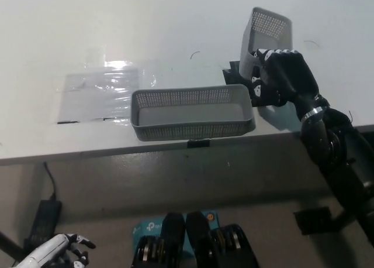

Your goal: The robot uses its right hand to pick up the grey box kept on the middle on the desk and place it on top of another box next to it in a right angle

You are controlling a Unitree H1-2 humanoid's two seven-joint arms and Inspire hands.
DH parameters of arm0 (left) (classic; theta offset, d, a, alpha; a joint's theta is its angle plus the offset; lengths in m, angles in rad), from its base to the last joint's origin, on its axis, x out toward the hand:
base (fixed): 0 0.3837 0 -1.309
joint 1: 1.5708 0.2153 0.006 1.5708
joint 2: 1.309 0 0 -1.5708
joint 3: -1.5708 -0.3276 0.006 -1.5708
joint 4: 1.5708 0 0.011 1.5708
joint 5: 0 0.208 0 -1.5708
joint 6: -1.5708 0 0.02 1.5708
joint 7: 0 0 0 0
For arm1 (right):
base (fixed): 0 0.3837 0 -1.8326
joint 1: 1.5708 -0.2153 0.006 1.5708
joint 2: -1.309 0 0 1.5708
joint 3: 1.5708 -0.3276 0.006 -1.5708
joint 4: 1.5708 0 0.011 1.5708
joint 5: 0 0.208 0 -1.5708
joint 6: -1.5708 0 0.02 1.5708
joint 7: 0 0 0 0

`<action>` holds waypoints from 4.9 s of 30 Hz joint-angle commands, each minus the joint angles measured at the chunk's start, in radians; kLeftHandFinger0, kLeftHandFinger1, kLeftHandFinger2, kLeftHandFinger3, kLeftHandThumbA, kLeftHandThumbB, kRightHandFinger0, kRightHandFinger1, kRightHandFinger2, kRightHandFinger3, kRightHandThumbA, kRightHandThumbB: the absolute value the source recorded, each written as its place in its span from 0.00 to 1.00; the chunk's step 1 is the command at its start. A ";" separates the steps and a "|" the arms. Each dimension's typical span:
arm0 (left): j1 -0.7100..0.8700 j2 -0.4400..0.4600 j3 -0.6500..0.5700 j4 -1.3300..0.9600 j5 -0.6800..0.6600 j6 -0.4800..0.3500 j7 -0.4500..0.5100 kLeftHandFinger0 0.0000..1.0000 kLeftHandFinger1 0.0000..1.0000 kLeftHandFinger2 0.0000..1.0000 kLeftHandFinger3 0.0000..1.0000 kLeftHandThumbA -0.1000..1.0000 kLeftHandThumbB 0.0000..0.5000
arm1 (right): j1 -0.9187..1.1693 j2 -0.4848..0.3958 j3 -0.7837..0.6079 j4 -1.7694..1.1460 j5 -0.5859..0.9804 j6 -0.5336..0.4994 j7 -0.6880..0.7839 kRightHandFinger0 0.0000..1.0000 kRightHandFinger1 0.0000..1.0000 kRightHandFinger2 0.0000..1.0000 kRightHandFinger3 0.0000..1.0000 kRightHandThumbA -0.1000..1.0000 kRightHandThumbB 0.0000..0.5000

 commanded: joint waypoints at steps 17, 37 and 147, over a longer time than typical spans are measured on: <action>-0.004 0.020 0.017 -0.006 0.000 0.000 -0.019 0.39 0.43 0.58 0.70 0.36 0.68 | 0.014 -0.024 0.040 -0.360 0.010 -0.008 0.134 0.00 0.00 0.31 0.07 0.00 0.63; -0.009 0.013 0.012 -0.002 0.007 -0.002 -0.031 0.38 0.41 0.57 0.69 0.38 0.70 | 0.129 0.053 0.127 -0.371 -0.072 -0.021 0.149 0.00 0.00 0.20 0.01 0.00 0.52; 0.044 -0.021 0.026 -0.005 0.032 -0.027 -0.019 0.46 0.48 0.62 0.65 0.39 0.64 | 0.702 0.343 -0.599 -0.420 0.428 0.046 0.186 0.37 0.52 0.69 0.97 0.00 0.24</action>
